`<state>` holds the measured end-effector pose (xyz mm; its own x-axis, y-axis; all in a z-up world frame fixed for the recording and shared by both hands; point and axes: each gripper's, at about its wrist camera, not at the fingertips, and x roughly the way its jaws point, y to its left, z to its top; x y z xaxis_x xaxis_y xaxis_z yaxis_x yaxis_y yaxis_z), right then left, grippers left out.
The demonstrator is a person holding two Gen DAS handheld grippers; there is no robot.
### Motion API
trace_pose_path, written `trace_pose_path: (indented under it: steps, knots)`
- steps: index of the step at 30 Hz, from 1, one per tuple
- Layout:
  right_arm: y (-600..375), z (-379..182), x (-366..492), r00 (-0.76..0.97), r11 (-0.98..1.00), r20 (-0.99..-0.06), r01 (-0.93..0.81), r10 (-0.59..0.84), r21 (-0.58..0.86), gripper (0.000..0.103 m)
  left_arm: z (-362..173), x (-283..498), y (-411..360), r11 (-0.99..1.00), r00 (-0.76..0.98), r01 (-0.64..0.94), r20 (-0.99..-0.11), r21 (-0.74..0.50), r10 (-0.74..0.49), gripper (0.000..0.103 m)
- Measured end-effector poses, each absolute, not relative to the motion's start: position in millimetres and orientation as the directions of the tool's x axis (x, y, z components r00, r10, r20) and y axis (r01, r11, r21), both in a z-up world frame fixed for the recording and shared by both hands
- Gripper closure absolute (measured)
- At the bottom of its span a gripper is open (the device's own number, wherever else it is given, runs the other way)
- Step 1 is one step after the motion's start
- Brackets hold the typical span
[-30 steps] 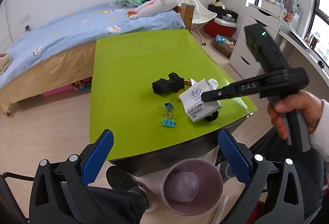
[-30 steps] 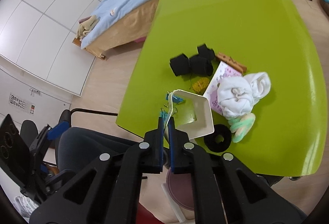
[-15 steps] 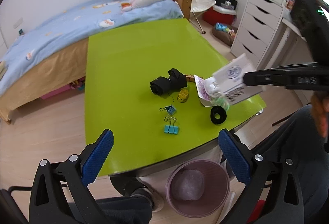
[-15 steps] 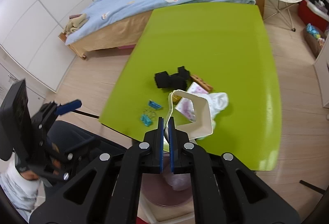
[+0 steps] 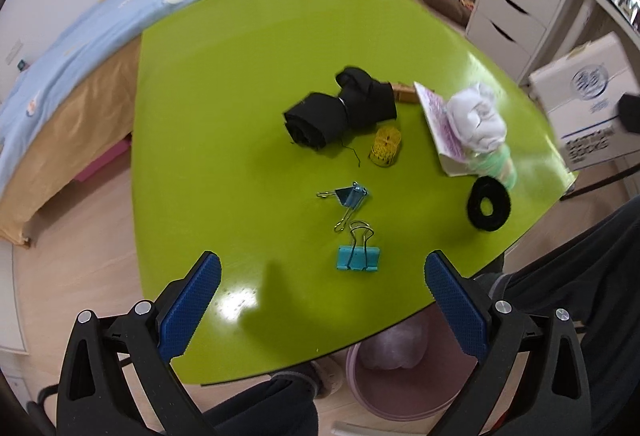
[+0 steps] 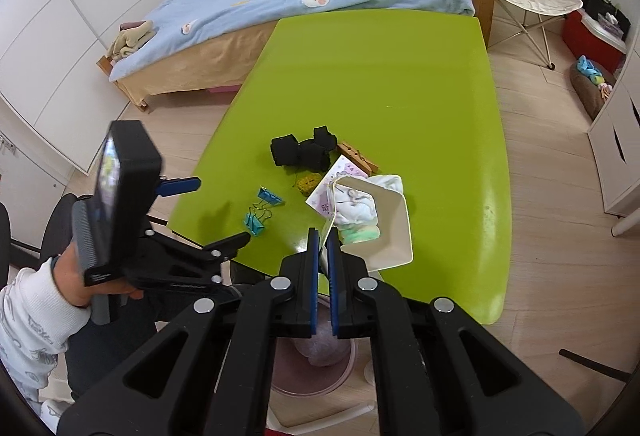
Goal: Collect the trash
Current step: 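Grasp a blue binder clip with the left tool while the right tool holds the box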
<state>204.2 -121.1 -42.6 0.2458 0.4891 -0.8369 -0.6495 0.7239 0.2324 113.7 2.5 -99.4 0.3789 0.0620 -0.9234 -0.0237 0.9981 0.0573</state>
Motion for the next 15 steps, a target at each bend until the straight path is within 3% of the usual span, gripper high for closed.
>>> trace_pose_path:
  steps: [4, 7, 10, 14, 15]
  knots:
    - [-125, -44, 205, 0.247, 0.728, -0.837, -0.644, 0.488, 0.234, 0.099, -106, 119, -2, 0.997, 0.374, -0.005, -0.925, 0.072, 0.069, 0.008]
    - [-125, -45, 204, 0.246, 0.729, -0.838, -0.642, 0.488, 0.236, 0.099, -110, 120, -4, 0.998, 0.360, -0.003, -0.931, 0.058, 0.055, 0.026]
    - [-125, -46, 204, 0.244, 0.729, -0.838, -0.641, 0.488, 0.238, 0.099, -114, 121, -6, 0.999, 0.361, -0.001, -0.931, 0.050, 0.047, 0.030]
    - [-124, -47, 203, 0.242, 0.729, -0.839, -0.642, 0.488, 0.239, 0.099, -120, 121, -5, 0.999, 0.348, -0.013, -0.936, 0.041, 0.043, 0.057]
    - [-124, -48, 204, 0.241, 0.729, -0.839, -0.641, 0.488, 0.240, 0.099, -121, 121, -5, 0.999, 0.346, -0.012, -0.937, 0.040, 0.041, 0.058]
